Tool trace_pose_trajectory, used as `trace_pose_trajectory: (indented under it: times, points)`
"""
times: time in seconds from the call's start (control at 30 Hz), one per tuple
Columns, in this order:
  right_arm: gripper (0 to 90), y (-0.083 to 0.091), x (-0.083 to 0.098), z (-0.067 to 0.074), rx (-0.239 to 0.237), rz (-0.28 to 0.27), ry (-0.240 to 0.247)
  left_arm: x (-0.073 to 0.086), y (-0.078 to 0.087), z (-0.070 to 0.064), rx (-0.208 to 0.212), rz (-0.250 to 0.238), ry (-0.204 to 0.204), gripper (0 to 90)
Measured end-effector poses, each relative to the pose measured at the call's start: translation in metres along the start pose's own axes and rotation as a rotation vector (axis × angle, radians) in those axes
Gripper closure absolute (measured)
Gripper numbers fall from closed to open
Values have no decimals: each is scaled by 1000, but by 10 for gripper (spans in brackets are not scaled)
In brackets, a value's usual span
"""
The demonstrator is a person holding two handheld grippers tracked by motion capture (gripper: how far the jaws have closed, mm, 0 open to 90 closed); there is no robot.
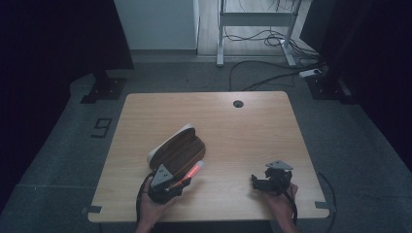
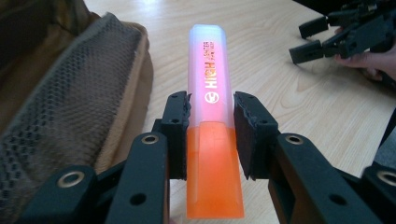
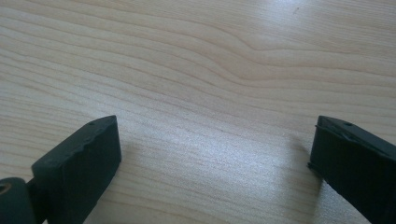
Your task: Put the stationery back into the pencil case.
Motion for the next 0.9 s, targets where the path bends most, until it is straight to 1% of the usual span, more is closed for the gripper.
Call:
trace_pose_trajectory:
  times: [0.17,0.47,0.67,0.9]
  points:
    - [15,0,0,0,0,1,0,-3,6,4,-4,-18,10,671]
    - [15,0,0,0,0,1,0,-7,13,10,-14,-37,16,671]
    - [15,0,0,0,0,1,0,-9,16,16,-23,-41,26,671]
    - [15,0,0,0,0,1,0,-14,17,24,-34,-41,28,671]
Point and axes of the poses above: each handheld gripper's, and its own axes: y roughly backward along the jaws, x roughly out of its underside, z roughly to its left, the point moved 1 cm from there along -y, roughly forward along the jaws, and after that the axes turned 6 degrees about y, right-handed, at the moved point
